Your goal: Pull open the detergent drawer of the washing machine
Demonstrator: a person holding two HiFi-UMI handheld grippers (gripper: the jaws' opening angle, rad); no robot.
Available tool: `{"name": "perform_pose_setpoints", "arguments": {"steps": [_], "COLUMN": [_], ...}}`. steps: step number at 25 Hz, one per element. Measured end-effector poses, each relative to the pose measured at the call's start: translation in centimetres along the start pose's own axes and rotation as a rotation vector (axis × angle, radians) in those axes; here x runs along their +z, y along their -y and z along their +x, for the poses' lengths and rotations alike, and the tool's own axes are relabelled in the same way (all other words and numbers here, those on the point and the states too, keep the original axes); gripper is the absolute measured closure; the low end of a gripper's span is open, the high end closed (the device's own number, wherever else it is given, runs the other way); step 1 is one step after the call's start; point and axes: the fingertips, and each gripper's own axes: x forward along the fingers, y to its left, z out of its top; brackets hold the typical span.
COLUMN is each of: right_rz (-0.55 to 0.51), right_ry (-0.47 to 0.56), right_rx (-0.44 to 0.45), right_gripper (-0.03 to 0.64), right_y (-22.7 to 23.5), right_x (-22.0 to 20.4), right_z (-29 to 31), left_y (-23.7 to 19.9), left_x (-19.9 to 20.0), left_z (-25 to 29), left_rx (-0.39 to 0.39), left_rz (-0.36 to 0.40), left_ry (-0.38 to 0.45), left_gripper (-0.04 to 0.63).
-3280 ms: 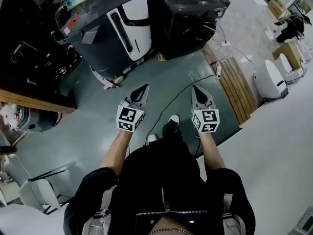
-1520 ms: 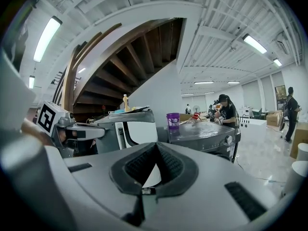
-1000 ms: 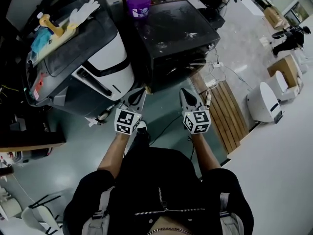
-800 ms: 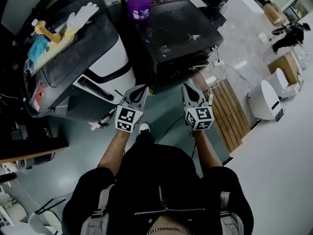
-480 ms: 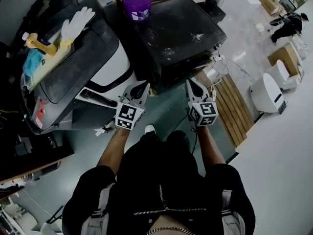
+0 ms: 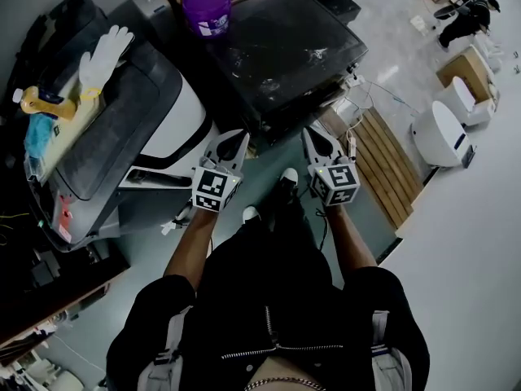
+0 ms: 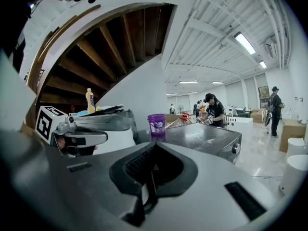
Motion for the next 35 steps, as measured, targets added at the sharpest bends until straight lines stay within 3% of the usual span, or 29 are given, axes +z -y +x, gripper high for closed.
{"name": "perform_pose_setpoints", "arguments": {"steps": [7,14,24,31,35], "right_rz": [0.003,0.089,0.124,0.288,0.320], "right_ry": [0.021,0.029,-0.071,-0.095,-0.145], "right_rx": [0.031,0.019,0.026,0.020,0.083], "right_gripper": [0.611,0.611,0.611,0.609,0.588], "right_y": [0.7,2.2,3.3,5.2,5.5], "right_x": [1.1,0.7,-4.7,-7.5,-9.9], "right_z": [1.7,2.4,2.8,4.2,5.7], "left_y": [-0.5,-0.4,1.2,1.7,1.5], "left_x": [0.9,0.0,-3.2,-4.8,-6.1], "left_z": [1.8,3.2,4.8,5.5,5.6], "left_rx": [0.006,-0.008,-0.038,-0.036,-0.019], "left_rz": [-0.016,-0.025,-0.068,-0.083,-0.107], "left_ry": [0.007,-0.018,-0.088,-0.137,-0.173], "left_gripper": [0.574,0.574,0.574,0.574,0.574]}}
